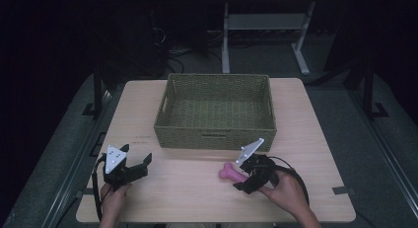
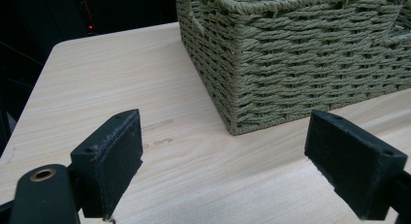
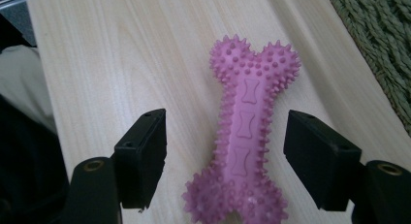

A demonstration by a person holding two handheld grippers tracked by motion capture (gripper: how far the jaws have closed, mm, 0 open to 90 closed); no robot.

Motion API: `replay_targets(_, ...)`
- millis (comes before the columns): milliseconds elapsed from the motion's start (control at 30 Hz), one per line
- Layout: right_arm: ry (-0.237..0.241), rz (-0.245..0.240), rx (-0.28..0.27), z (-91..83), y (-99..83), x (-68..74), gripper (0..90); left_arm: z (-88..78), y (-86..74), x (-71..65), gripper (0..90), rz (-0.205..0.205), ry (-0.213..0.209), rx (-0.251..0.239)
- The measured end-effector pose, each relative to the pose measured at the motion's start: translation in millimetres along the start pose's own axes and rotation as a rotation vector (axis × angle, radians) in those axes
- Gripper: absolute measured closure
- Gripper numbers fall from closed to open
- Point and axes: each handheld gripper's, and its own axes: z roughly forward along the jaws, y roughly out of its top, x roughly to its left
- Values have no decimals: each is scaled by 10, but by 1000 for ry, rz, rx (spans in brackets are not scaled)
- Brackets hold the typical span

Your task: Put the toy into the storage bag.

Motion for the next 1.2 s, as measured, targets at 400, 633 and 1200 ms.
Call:
replay_targets(400,11,8,63,146,101,-59,411,-4,-3,16,130,-7,2,-4)
replay_targets(633,-4,3,90,186,132,-76,464,-10,-3,28,130,-10,3,-6)
replay_targets(1200,-13,-6,153,274,130,-100,530,-15,-4,39,130,-17,3,-8)
